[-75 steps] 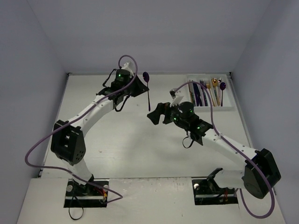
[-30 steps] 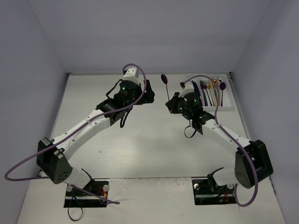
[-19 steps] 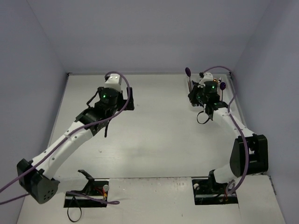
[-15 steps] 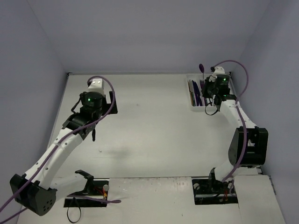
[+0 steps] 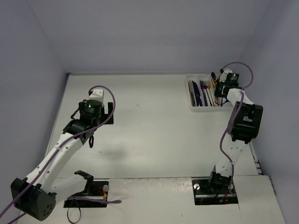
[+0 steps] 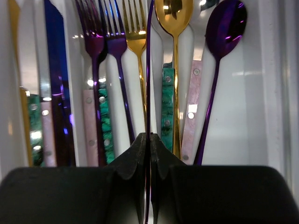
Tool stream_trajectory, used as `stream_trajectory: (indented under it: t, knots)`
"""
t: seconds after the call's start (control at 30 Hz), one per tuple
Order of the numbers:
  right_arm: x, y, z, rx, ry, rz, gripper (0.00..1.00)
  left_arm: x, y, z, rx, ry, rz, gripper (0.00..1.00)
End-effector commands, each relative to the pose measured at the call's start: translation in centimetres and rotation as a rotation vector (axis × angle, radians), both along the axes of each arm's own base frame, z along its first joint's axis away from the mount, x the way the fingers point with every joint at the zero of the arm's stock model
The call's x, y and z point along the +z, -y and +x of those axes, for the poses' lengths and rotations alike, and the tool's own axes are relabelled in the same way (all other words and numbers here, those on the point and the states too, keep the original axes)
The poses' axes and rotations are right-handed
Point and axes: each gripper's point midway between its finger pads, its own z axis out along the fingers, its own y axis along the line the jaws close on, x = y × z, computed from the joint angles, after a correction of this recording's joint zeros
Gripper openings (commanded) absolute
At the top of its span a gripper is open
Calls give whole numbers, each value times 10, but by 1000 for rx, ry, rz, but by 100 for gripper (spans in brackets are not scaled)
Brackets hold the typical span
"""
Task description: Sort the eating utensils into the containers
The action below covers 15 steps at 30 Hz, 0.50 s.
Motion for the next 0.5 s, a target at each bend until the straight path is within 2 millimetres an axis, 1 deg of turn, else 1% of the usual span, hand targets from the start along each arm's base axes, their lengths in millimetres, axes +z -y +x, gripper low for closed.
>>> stream_trajectory:
  t: [0.0,0.07,0.2,0.37,0.47]
  knots:
    - [18,14,25,54,79,19,0,17,-5,10,19,49,11,97]
    - [10,19,27,58,70,30,0,15,-6,11,21,43,14,97]
    - [7,27,31,61,74,32,0,12,-5,11,17,32,11,97]
    - [-7,30,31,56,50,39,1,11,-6,12,21,30,11,97]
    - [-8,30,29,65,51,53,0,10,-6,12,20,28,9,97]
